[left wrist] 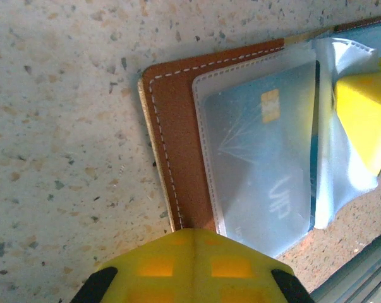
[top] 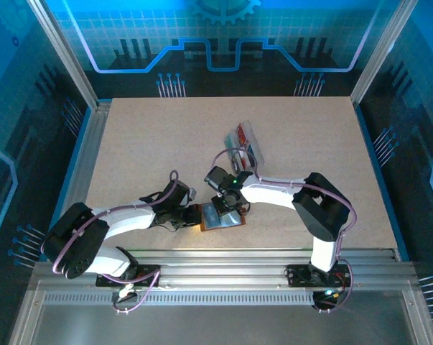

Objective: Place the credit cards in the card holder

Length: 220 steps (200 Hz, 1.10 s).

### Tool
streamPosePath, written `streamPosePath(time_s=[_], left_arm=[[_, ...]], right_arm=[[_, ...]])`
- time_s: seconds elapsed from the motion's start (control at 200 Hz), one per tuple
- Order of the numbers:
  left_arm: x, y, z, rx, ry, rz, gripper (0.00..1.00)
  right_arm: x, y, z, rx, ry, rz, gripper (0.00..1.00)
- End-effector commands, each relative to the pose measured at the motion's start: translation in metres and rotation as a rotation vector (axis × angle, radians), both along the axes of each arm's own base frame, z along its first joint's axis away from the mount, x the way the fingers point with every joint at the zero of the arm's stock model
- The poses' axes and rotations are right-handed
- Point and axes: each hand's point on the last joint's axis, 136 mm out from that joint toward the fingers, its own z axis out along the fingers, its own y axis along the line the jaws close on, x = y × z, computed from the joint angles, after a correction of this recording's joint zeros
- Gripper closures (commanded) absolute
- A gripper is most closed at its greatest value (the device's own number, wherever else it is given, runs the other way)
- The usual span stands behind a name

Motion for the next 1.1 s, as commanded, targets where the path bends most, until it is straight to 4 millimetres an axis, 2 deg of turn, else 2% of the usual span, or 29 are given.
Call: streamPosePath(time_s=[0.0,0.14,0.245,0.44,0.56,0.73,0.895,1.011,1.096], left_arm=[[-0.006,0.006,-0.014,0.021,0.026,0.0,0.96],[-0.007,0.005,-0.018,0.02,0.033,0.003,0.97],[-0.008,0.004,-0.018,0.017,0.036,0.004,0.97],[-0.008,0.003,-0.019,0.012,0.036,0.002,0.97],[-0.008,0.003,-0.019,0.011,0.036,0.002,0.97],[-0.008,0.003,-0.019,0.009,0.036,0.008,0.97],[-0.008,0.002,-0.017,-0.002,0.041,0.012,0.96],[-0.006,-0.002,-0.005,-0.035,0.021,0.007,0.92],[-0.006,0.003,0.007,-0.028,-0.009,0.014,0.89]], right_arm=[[-0.015,0.018,0.014,0.081,0.049,0.047,1.0],[-0.017,0.037,0.03,0.161,0.069,0.074,0.97],[-0.02,0.048,0.034,0.225,0.107,0.079,0.83],[-0.03,0.061,0.026,0.317,0.182,0.062,0.67],[-0.036,0.06,0.02,0.346,0.21,0.034,0.6],[-0.047,0.055,0.022,0.387,0.221,0.009,0.54],[-0.059,0.045,0.015,0.352,0.22,0.0,0.5],[-0.062,0.045,0.005,0.348,0.241,-0.007,0.49],[-0.059,0.047,0.005,0.346,0.235,-0.008,0.49]])
